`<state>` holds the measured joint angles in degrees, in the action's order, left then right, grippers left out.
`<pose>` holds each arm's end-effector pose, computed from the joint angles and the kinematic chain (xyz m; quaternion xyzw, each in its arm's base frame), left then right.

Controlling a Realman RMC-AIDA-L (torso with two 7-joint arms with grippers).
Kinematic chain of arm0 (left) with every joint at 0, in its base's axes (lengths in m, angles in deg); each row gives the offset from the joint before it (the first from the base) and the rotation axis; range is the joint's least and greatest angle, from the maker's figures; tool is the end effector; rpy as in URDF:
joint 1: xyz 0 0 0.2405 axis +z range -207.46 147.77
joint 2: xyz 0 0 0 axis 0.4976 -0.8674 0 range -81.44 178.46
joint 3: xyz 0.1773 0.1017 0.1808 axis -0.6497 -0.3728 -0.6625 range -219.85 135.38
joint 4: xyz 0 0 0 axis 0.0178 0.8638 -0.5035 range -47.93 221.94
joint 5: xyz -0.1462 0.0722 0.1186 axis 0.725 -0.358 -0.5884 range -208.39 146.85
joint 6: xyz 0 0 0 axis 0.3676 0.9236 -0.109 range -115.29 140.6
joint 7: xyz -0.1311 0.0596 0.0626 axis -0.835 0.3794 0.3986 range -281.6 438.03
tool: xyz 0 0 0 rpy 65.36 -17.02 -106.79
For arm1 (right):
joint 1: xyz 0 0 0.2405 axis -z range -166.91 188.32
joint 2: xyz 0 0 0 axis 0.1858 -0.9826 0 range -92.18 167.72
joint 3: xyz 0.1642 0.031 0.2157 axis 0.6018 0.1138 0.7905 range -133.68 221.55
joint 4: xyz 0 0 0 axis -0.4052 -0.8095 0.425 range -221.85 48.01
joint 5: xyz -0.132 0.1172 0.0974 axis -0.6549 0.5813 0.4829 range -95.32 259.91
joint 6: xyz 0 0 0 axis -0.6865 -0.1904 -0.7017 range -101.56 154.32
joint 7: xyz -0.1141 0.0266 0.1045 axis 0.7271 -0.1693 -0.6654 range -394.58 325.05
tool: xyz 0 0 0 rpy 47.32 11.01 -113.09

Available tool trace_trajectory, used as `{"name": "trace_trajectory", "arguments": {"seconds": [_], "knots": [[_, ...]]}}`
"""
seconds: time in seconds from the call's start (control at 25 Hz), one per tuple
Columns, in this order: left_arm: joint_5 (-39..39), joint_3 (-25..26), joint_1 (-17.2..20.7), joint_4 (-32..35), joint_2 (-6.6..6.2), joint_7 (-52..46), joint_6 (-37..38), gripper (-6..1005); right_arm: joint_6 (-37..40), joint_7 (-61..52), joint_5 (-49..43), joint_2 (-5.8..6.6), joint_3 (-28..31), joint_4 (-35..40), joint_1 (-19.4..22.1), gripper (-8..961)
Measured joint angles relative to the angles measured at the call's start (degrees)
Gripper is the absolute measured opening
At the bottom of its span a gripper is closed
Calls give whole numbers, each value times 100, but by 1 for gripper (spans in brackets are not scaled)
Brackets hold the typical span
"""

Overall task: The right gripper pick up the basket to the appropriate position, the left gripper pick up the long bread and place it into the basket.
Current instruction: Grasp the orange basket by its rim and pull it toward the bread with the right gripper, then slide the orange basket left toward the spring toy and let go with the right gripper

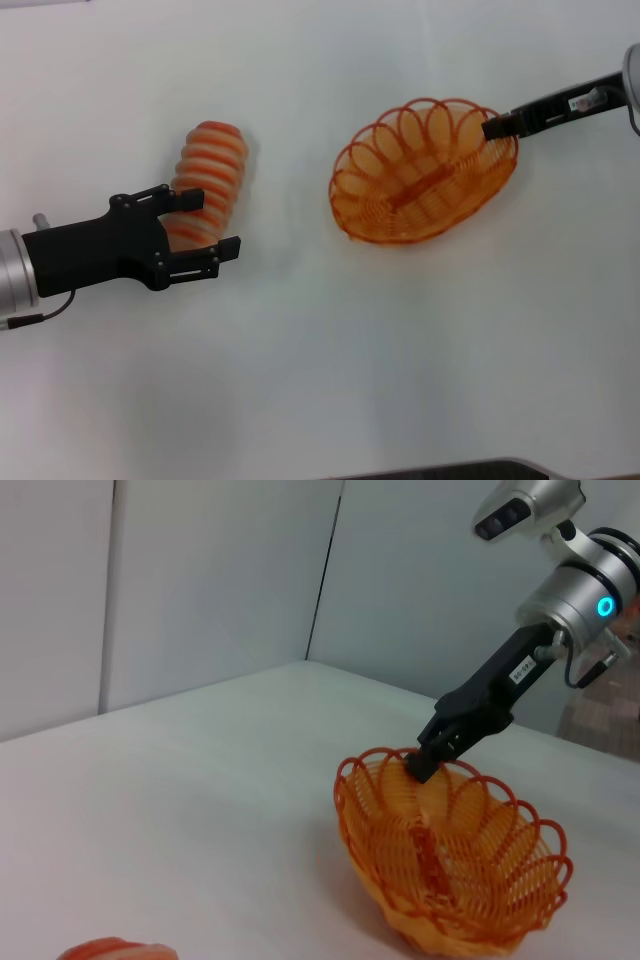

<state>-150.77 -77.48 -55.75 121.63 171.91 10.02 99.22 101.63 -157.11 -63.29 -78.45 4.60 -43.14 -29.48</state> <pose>-0.2899 0.2996 -0.0575 -0.9405 -0.2093 -0.2252 0.1449 0.2935 0.3983 0.0090 -0.8647 0.4572 0.0095 0.2079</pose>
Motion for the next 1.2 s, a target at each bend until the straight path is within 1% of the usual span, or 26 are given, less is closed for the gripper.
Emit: {"name": "trace_trajectory", "arguments": {"seconds": [0.2, 0.36, 0.6, 0.76, 0.8, 0.92, 0.96, 1.0, 1.08, 1.2], "knots": [[25, 12, 17, 17, 4, 58, 11, 842, 412, -112, 560, 121, 227, 8, 46, 88], [30, 42, 31, 40, 14, 111, 12, 842, 698, -390, 745, 188, 397, 9, 64, 89], [171, 53, 58, 57, 18, 325, -9, 843, 813, -906, 777, 187, 400, -54, 73, 89], [188, 53, 61, 91, 18, 422, -9, 843, 775, -1222, 716, 173, 327, -114, 72, 90], [188, 53, 61, 114, 18, 439, -9, 842, 695, -1485, 628, 175, 232, -224, 46, 90], [188, 52, 39, 165, 18, 456, -11, 842, 617, -1647, 545, 175, 170, -287, 23, 90], [188, 52, 37, 176, 18, 478, -13, 842, 549, -1735, 506, 168, 125, -312, 11, 90], [188, 53, 36, 183, 18, 491, -14, 842, 379, -1962, 428, 134, -25, -345, -21, 90], [188, 53, 33, 194, 20, 521, -16, 842, 344, -2000, 421, 127, -54, -347, -26, 89], [188, 52, 25, 203, 23, 528, -50, 843, 72, -2232, 411, 71, -196, -351, -61, 87]]}}
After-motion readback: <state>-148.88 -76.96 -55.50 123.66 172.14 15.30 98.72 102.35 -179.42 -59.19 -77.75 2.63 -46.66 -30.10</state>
